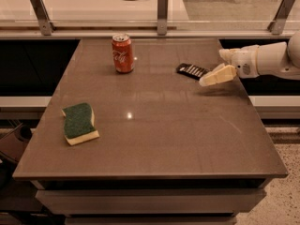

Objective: Move rxbar chocolate near sponge

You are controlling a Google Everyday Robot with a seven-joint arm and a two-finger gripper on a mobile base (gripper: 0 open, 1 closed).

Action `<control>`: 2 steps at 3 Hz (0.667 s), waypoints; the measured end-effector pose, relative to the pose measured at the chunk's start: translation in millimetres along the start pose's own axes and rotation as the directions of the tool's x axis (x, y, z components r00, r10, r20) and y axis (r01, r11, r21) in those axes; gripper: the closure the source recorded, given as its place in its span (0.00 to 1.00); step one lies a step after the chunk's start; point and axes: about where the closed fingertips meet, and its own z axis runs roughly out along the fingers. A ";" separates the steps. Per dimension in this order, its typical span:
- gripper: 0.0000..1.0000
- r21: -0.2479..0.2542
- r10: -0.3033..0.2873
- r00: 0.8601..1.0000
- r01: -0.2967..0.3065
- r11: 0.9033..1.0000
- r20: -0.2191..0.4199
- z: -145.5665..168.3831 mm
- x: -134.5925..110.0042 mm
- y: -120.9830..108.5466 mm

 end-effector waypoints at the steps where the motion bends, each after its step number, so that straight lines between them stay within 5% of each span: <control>1: 0.00 0.038 0.012 1.000 -0.012 0.999 -0.001 11.4 5.8 1.2; 2: 0.00 0.061 0.020 1.000 -0.019 0.998 -0.020 24.8 9.9 1.5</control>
Offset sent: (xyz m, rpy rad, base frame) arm 0.0154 0.0186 -0.0292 -0.0457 0.0057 -0.1041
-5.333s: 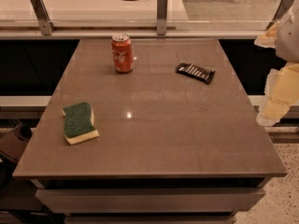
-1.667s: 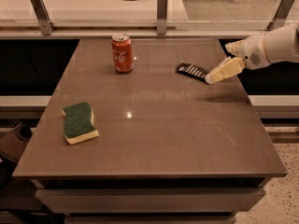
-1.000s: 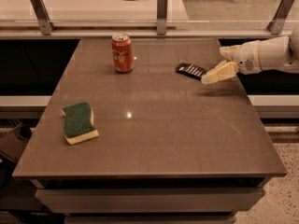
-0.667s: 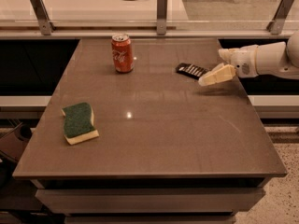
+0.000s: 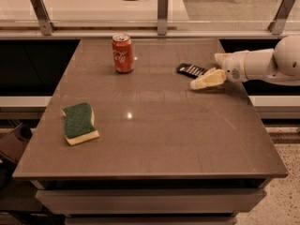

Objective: Move rxbar chocolate near sponge

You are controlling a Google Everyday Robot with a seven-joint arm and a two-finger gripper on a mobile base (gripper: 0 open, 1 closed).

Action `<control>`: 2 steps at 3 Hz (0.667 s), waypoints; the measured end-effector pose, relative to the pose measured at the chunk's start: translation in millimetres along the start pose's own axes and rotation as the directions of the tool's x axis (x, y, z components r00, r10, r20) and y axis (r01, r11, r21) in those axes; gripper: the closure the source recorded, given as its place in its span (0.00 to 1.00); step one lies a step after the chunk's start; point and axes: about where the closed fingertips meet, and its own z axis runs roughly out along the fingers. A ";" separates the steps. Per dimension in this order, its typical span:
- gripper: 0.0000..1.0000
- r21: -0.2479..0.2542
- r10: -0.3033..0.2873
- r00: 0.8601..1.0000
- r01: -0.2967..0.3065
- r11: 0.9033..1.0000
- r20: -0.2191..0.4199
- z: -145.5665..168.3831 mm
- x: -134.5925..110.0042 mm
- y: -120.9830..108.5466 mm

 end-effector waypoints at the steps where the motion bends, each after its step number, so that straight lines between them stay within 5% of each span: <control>1: 0.00 -0.008 0.014 1.000 -0.014 1.000 -0.007 15.1 6.3 1.3; 2: 0.17 -0.016 0.025 1.000 -0.025 1.000 -0.012 27.3 13.1 1.4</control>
Offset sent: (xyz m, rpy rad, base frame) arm 0.0185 0.0164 -0.0415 0.0146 0.0476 -0.0055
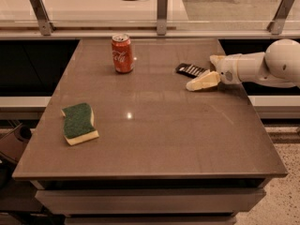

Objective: Move rxbar chocolate near sponge

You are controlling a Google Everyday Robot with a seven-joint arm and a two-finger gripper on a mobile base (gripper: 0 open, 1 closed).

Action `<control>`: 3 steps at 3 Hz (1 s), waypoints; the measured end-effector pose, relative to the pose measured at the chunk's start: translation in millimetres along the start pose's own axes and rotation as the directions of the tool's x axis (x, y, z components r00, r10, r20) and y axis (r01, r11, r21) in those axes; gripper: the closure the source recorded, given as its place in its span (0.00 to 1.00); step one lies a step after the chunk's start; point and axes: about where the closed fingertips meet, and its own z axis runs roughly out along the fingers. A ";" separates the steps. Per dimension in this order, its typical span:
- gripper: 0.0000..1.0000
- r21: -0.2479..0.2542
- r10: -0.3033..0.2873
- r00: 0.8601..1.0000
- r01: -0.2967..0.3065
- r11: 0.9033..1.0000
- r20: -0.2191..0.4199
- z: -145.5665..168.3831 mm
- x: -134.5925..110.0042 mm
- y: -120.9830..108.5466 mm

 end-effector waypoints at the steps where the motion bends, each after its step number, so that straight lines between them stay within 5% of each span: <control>1: 0.40 0.000 0.000 1.000 0.000 1.000 0.000 -2.7 -5.2 -0.1; 3: 0.86 0.000 0.000 1.000 0.000 1.000 0.000 -6.8 -12.9 -0.3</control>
Offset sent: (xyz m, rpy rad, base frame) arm 0.0000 0.0001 0.0053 0.0000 0.0000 0.0002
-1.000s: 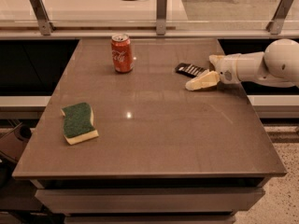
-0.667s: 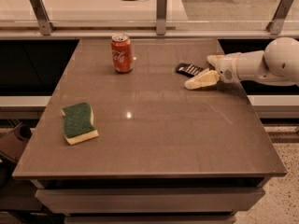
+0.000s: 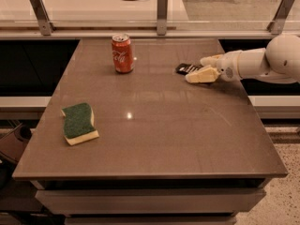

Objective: Move rxbar chocolate near sponge

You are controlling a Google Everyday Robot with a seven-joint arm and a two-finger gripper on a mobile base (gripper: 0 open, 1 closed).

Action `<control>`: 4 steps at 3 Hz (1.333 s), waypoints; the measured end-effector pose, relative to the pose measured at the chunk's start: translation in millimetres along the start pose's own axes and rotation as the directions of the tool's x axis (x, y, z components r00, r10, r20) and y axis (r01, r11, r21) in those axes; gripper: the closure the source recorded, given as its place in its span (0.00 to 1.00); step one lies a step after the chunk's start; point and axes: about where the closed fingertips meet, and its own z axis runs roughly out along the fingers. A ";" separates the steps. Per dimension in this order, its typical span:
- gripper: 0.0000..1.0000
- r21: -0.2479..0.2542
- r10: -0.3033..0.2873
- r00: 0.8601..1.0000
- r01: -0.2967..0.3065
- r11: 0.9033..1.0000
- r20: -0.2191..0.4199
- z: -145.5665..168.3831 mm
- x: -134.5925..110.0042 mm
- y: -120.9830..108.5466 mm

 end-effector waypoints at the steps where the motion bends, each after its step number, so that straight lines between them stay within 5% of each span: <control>1: 1.00 -0.001 0.000 1.000 0.000 1.000 0.000 -1.2 -2.9 0.2; 4: 1.00 -0.058 -0.062 0.998 0.064 0.996 0.033 -26.9 -33.9 29.8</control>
Offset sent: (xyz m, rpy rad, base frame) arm 0.0000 0.0001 0.0030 0.0000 0.0000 0.0001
